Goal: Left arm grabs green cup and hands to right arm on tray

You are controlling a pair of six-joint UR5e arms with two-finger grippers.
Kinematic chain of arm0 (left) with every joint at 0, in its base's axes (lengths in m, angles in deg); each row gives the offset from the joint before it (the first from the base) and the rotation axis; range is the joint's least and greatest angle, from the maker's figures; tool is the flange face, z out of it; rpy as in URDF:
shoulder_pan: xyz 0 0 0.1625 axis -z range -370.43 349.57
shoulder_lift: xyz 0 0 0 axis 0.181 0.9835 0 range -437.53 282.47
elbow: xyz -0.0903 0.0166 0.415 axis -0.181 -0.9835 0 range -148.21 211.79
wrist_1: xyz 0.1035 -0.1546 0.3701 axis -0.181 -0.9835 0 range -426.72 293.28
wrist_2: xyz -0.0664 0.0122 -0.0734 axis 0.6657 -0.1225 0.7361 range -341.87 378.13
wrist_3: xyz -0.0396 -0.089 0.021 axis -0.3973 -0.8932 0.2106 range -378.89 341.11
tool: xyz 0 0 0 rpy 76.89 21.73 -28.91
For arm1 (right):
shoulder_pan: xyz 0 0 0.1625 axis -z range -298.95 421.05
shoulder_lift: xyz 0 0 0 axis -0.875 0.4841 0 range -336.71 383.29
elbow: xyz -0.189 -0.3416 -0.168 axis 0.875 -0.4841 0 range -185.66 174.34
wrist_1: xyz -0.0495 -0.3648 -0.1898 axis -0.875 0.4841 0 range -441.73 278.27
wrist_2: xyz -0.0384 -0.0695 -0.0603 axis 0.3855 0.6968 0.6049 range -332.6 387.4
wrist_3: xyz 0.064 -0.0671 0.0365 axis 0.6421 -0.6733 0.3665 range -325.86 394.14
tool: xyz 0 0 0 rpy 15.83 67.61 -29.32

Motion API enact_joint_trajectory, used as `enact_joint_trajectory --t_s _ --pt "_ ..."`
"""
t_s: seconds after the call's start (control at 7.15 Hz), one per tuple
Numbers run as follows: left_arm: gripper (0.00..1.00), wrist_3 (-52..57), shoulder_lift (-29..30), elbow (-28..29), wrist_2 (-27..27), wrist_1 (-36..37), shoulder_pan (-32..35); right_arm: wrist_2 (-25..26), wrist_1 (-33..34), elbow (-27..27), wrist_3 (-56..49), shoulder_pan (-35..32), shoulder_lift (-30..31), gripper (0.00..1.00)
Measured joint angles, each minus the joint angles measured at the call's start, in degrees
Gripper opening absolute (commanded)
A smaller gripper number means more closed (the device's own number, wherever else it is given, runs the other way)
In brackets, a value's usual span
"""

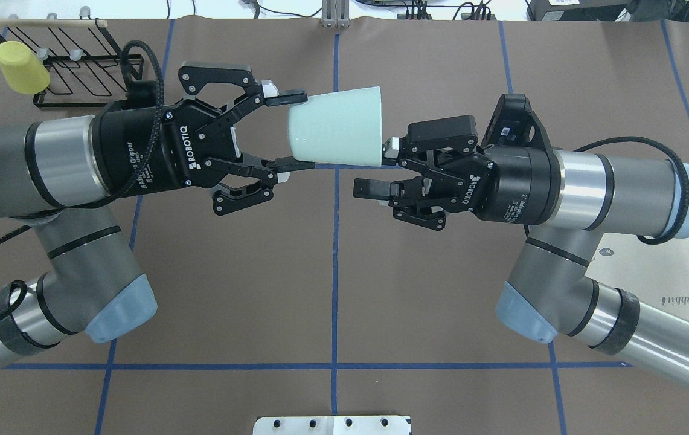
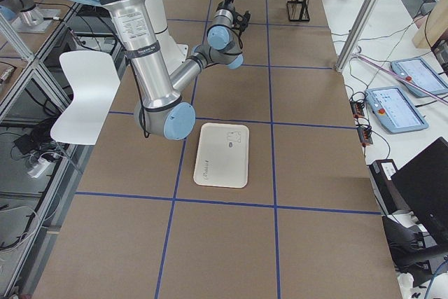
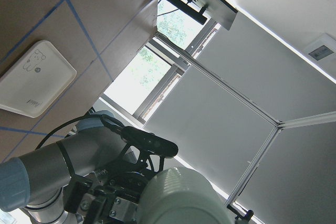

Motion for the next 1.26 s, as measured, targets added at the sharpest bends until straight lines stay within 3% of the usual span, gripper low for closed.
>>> enact_joint_trajectory --t_s 0.14,0.28,0.42,0.56,0.7,1.26 --pt "0.21 0.00 -0.03 0.08 0.01 0.00 -0.02 -0.02 -0.14 0.00 0.00 -0.03 0.06 0.46" --pt "0.21 -0.03 -0.08 0.11 0.03 0.00 -0.06 -0.03 -0.57 -0.01 0.00 -0.03 0.20 0.32" --pt "0.21 -0.02 -0.12 0.13 0.07 0.00 -0.15 -0.03 -0.98 -0.05 0.00 -0.01 0.39 0.09" --pt "0.77 0.01 -0.15 0.18 0.13 0.01 -0.26 0.00 -1.18 -0.08 0.00 0.03 0.50 0.00" --pt "1.00 0.08 -0.14 0.18 0.13 0.00 -0.34 -0.02 -1.23 -0.11 0.00 0.11 0.53 0.00" --pt "1.00 0.38 -0.28 -0.45 0.03 -0.18 -0.23 0.05 -1.27 -0.07 0.06 0.11 0.74 0.00"
